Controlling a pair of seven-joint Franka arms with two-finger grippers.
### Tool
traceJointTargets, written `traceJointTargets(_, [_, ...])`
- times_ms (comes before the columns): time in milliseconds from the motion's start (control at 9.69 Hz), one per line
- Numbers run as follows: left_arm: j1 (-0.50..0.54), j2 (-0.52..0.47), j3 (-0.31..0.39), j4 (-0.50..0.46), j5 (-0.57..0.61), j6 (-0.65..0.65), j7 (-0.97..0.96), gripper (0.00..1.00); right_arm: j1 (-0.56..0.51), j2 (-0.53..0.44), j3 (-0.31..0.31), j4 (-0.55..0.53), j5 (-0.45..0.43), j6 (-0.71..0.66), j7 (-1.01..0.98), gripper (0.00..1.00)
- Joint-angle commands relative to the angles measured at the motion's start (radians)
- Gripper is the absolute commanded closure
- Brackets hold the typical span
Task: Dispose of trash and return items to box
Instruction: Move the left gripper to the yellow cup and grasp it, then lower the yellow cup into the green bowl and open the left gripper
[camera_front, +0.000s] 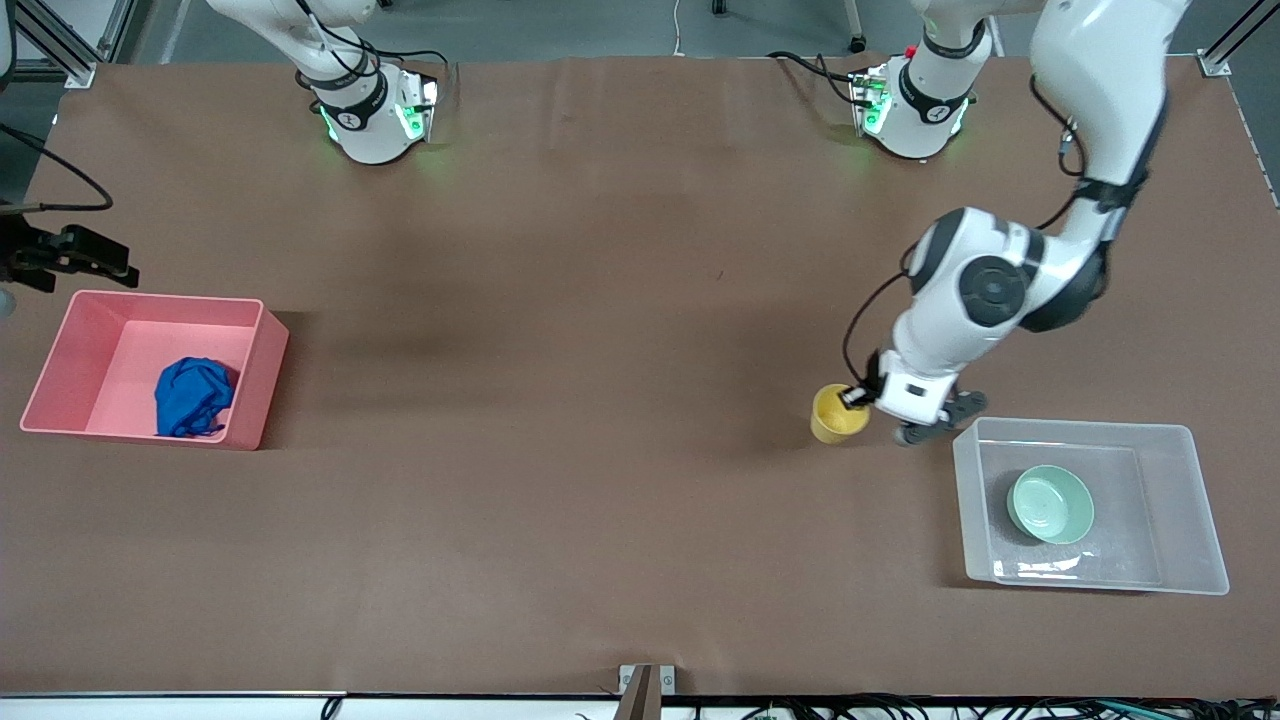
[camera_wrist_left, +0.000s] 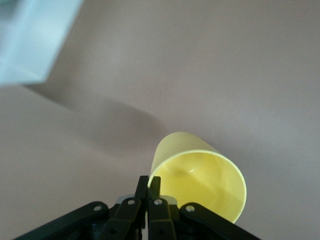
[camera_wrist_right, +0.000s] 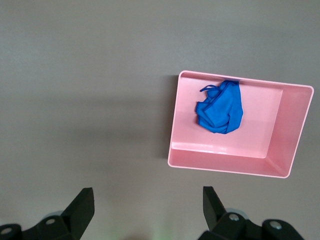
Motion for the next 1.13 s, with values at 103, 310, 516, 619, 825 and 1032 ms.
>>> traceJointTargets(103, [0.111, 0.057, 0.011, 0.246, 0.023, -0.211, 0.227, 1.00, 0.037, -0.049, 0.001, -0.049, -0.010, -0.017, 0.044, 0.04])
traceJointTargets(310, [0.222, 0.083, 0.014, 0.291, 0.023, -0.222, 0.485, 1.00, 0.037, -0.043, 0.001, -0.021, -0.003, -0.020, 0.044, 0.04])
traceJointTargets(516, [0.303, 0.155, 0.015, 0.346, 0.023, -0.222, 0.697, 1.00, 0.036, -0.038, 0.001, 0.012, 0.000, -0.020, 0.046, 0.03])
traceJointTargets(619, [0.332, 0.190, 0.018, 0.354, 0.022, -0.213, 0.786, 1.00, 0.037, -0.038, -0.001, 0.028, 0.002, -0.020, 0.043, 0.03])
traceJointTargets(825, [0.357, 0.290, 0.040, 0.427, 0.055, -0.205, 0.908, 1.00, 0.045, -0.038, 0.001, 0.043, 0.003, -0.020, 0.041, 0.03])
traceJointTargets(1032, [0.354, 0.352, 0.058, 0.443, 0.081, -0.157, 0.934, 1.00, 0.071, -0.038, 0.001, 0.046, 0.003, -0.020, 0.050, 0.03])
